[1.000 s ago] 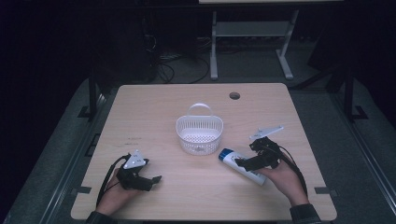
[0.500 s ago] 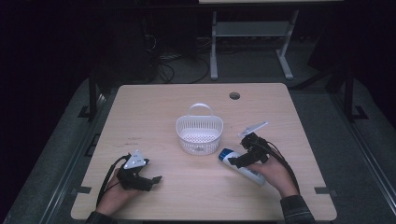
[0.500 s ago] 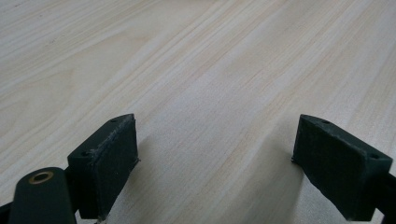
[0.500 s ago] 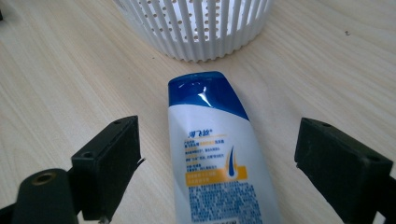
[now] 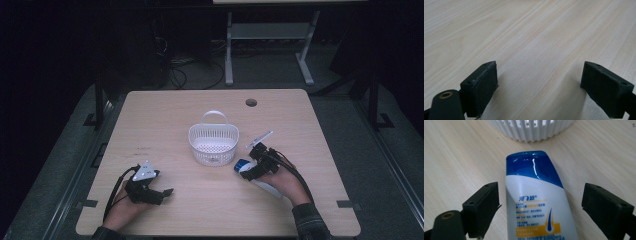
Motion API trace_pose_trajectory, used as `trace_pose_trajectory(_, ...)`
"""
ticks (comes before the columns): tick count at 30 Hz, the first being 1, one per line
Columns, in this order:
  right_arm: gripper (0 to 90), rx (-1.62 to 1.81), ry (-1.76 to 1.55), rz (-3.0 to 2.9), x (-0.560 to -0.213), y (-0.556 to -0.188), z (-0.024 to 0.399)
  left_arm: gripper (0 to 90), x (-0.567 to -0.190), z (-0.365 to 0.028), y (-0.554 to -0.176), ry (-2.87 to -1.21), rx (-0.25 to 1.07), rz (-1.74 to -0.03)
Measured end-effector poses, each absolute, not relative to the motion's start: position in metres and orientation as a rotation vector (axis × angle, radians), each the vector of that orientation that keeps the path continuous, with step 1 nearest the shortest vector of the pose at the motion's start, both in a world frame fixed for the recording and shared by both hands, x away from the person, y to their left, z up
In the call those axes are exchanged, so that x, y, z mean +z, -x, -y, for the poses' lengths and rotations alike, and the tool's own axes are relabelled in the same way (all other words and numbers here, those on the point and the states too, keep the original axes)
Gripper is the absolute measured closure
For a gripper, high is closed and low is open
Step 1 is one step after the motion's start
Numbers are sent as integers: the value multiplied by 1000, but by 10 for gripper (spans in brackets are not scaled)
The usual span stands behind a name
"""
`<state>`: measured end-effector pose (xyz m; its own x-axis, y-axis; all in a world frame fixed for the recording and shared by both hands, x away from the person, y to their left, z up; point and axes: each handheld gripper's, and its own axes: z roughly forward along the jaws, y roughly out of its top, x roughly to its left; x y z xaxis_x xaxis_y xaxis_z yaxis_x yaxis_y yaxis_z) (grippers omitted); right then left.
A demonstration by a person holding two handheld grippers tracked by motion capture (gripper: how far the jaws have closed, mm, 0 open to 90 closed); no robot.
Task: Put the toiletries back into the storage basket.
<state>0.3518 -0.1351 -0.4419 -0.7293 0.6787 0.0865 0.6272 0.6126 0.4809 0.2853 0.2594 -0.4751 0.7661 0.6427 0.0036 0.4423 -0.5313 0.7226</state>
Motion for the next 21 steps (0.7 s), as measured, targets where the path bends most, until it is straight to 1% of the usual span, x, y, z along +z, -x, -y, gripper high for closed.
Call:
trace_pose_trajectory(12, 159, 681, -1091, -2747, -448, -353, 128, 128, -475, -259, -285, -2221, 347, -802)
trace_pose_trajectory(15, 195, 658, -1074, -2752, -450, -353, 127, 129, -475, -259, -285, -2219, 348, -802)
trace_pose_trajectory(16, 195, 658, -1074, -2752, -450, -353, 127, 129, -475, -259, -285, -2219, 348, -802)
trace_pose_trajectory(17, 220, 649, -1063, -2755, -450, -352, 126, 129, -475, -259, -285, -2219, 349, -801)
trace_pose_trajectory(21, 263, 613, -1048, -2760, -452, -351, 123, 128, -475, -259, -285, -2219, 349, -801)
